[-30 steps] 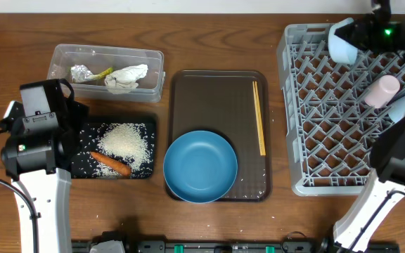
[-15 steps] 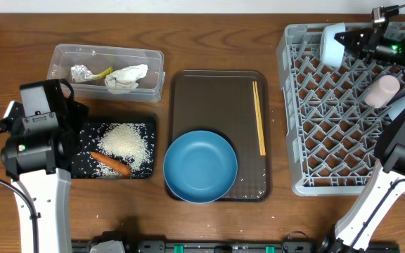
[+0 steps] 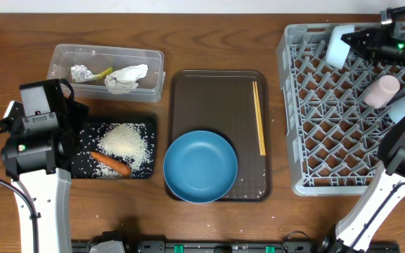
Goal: Sort waste into correct bins and load items into the dishwasher rack
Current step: 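Carry the small bowl to the rack's back edge and set it upside down, then move the right gripper down to the rim of the large blue plate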
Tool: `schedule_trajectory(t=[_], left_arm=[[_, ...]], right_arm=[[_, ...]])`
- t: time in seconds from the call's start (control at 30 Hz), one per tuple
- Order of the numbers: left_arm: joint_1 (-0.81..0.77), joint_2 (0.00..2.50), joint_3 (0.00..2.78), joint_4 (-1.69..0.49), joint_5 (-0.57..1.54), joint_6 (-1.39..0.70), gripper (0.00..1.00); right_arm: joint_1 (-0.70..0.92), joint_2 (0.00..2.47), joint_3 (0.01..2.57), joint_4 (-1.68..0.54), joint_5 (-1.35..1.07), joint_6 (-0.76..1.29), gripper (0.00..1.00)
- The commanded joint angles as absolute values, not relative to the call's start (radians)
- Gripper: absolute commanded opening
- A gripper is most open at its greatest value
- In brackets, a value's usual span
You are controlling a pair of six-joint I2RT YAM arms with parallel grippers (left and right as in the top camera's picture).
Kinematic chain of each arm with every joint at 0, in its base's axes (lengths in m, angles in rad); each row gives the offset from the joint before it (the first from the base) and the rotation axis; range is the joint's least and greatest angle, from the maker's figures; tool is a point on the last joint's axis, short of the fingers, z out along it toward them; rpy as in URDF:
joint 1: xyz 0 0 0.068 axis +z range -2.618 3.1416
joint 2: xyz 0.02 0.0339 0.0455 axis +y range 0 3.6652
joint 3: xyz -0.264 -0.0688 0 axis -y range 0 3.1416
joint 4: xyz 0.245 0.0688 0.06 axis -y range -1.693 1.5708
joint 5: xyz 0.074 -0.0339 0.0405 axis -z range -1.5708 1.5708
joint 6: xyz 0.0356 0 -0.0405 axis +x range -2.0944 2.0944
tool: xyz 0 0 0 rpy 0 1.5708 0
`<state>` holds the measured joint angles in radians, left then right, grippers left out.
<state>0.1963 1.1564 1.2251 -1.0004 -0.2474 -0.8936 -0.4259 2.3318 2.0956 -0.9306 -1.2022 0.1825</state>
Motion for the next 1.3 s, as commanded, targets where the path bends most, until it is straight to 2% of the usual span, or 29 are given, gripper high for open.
schedule_trajectory(t=[0.0, 0.13, 0.23, 0.33, 0.37, 0.43, 0.7, 0.87, 1.07, 1.27], left_arm=[[0.201, 1.156, 1.227, -1.006, -0.271, -0.892, 0.99], [0.201, 1.156, 1.227, -1.006, -0.271, -0.892, 0.99], [0.201, 1.156, 1.227, -1.006, -0.271, -0.892, 0.99], [0.201, 1.156, 1.227, -1.006, -0.271, -0.892, 0.99], [0.201, 1.156, 1.227, -1.006, -0.271, -0.892, 0.99], [0.201, 1.156, 1.227, -1.006, -0.271, -0.892, 0.99], [0.201, 1.156, 1.227, -1.006, -0.271, -0.892, 0.99], [0.201, 1.156, 1.227, -1.006, -0.271, -0.892, 0.99], [0.201, 1.156, 1.227, -1.006, -0.271, -0.892, 0.99], [0.201, 1.156, 1.227, -1.006, -0.271, -0.892, 0.99]], right_arm=[[-0.482, 2.362, 2.081, -0.947, -0.994, 0.213, 0.18], [-0.503, 2.360, 2.085, -0.993, -0.921, 0.213, 0.22], [-0.513, 2.344, 2.103, -1.053, -0.809, 0.212, 0.29], [-0.517, 2.306, 2.119, -1.095, -0.715, 0.212, 0.48], [-0.517, 2.288, 2.122, -1.105, -0.693, 0.213, 0.57], [-0.517, 2.247, 2.127, -1.115, -0.671, 0.218, 0.99], [-0.483, 2.019, 2.127, -1.120, -0.555, 0.279, 0.99], [-0.391, 1.841, 2.127, -1.140, -0.464, 0.292, 0.99], [-0.187, 1.690, 2.127, -1.177, -0.338, 0.292, 0.99], [0.078, 1.671, 2.126, -1.205, -0.352, 0.292, 0.99]])
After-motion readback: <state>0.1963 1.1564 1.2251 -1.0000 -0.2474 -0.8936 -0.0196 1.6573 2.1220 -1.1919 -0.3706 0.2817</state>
